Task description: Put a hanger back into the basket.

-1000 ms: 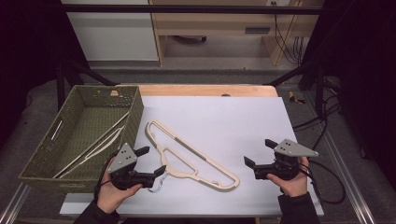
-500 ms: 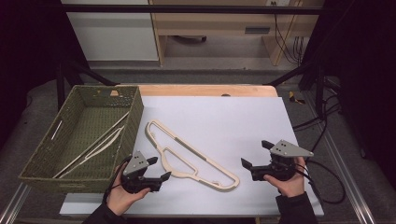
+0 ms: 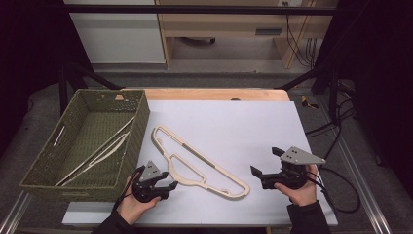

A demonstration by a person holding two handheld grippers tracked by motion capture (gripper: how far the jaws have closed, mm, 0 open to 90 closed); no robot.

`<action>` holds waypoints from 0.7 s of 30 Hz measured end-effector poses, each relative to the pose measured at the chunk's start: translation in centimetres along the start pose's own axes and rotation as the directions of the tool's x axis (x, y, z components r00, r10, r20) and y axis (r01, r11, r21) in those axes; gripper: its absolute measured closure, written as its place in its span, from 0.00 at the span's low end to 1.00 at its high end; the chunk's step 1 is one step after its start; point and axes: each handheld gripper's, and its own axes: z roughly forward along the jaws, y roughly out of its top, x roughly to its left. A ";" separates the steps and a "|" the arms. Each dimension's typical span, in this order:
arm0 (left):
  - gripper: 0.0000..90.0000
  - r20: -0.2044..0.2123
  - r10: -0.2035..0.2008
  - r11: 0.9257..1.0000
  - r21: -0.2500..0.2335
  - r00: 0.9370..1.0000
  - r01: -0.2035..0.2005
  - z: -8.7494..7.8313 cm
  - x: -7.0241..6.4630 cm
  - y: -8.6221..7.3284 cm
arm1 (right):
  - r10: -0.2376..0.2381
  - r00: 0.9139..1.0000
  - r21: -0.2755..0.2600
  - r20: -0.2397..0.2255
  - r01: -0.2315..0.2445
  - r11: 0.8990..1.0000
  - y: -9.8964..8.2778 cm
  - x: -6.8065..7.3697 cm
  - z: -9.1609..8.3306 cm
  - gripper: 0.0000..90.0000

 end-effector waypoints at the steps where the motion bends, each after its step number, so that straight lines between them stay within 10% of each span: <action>1: 0.55 -0.003 -0.004 1.000 0.005 1.000 0.004 0.1 0.0 -0.1 | 0.000 1.000 0.000 0.000 0.000 1.000 0.0 0.0 0.0 0.03; 21: 0.79 -0.020 -0.026 0.997 0.078 0.999 0.027 1.5 0.6 -0.9 | -0.006 1.000 0.008 -0.004 0.006 1.000 -0.1 0.1 0.2 0.03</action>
